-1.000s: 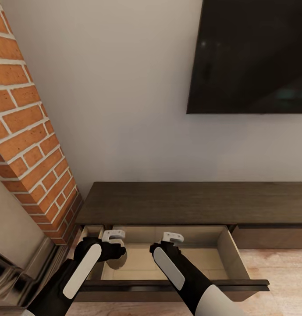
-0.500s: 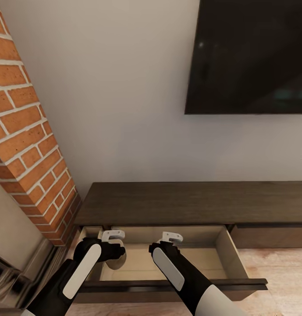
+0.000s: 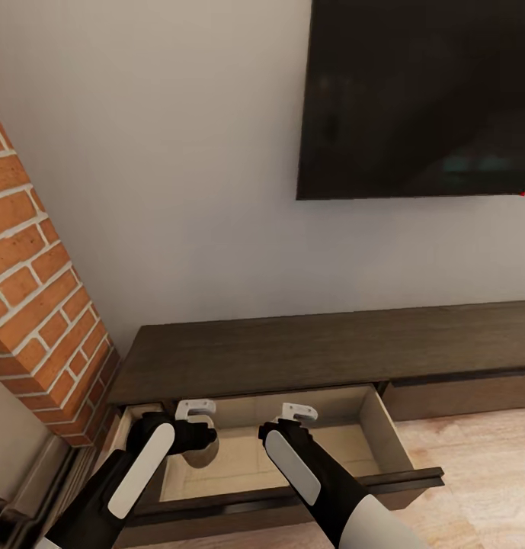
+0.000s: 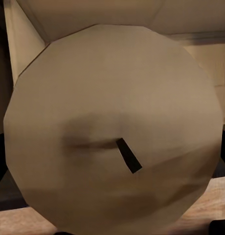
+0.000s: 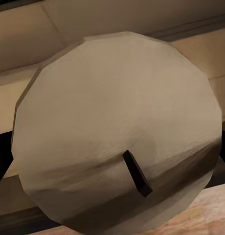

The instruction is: Place each of the two pumpkins and all three candles from the living room inside a cabinet in the living room (use any cabinet), then make sure every cabinet is closed, and position the cauldron so it is next to a table in the living room.

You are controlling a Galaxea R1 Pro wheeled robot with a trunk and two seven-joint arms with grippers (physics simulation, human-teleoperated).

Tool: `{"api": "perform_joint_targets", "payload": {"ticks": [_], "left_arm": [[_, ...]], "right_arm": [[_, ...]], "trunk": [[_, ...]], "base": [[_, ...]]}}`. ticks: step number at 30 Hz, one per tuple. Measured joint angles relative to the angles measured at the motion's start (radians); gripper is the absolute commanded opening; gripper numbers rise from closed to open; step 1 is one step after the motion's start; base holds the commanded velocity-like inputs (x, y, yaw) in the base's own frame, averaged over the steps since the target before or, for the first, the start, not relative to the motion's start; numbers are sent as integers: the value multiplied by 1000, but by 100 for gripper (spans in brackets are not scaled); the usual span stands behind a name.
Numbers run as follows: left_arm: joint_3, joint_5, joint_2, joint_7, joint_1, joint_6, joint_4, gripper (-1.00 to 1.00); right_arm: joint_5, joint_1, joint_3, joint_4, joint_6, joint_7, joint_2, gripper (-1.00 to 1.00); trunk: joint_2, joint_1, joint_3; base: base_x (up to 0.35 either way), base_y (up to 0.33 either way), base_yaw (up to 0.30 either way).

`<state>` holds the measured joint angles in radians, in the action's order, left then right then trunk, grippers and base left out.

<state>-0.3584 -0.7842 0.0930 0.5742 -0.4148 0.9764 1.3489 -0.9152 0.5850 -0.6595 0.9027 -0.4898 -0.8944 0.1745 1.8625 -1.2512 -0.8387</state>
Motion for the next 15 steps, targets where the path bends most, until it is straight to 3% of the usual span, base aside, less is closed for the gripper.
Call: {"api": "perform_joint_targets", "payload": {"ticks": [15], "left_arm": [[0,1,1,0,0,0,0,-100]], "right_arm": [[0,0,-1,0,0,1,0,-100]], "trunk": [[0,0,0]], "base": [[45,0,-2]]}}
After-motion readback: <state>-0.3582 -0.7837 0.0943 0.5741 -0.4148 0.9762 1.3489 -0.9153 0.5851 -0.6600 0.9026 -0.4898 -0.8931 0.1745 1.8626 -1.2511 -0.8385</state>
